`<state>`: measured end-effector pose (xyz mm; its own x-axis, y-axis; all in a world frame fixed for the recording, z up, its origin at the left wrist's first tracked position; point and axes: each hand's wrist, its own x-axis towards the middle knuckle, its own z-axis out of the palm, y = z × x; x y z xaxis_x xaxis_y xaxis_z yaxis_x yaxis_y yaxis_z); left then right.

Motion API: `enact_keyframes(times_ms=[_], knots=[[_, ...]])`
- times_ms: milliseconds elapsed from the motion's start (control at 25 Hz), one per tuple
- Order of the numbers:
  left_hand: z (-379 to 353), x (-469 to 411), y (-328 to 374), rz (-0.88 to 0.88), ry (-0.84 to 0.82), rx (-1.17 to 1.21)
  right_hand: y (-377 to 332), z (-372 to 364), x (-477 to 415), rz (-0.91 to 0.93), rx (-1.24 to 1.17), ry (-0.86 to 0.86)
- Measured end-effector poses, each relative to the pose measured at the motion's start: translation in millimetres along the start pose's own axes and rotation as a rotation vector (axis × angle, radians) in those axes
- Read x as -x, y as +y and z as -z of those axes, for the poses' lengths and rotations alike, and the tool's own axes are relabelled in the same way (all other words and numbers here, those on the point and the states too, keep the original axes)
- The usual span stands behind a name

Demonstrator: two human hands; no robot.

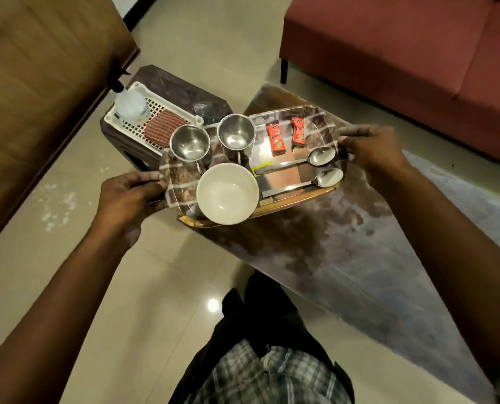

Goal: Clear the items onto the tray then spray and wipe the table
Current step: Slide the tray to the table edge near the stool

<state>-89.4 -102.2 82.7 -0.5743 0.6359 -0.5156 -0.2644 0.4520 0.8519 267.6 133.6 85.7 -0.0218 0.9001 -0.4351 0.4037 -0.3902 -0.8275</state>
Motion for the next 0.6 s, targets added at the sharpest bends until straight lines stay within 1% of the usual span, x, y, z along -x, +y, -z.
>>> enact_keyframes(times_ms=[160,360,600], knots=[[-1,-16,-17,0.08,0.079,0.066,-27,-36,-67,0.06,0.101,-0.102],[-29,-39,-65,0.249,0.14,0.147,-42,-82,-152,0.101,0.231,-0.189],[-73,-76,-111,0.391,0.15,0.205,-30,-133,-226,0.061,0.384,-0.281]])
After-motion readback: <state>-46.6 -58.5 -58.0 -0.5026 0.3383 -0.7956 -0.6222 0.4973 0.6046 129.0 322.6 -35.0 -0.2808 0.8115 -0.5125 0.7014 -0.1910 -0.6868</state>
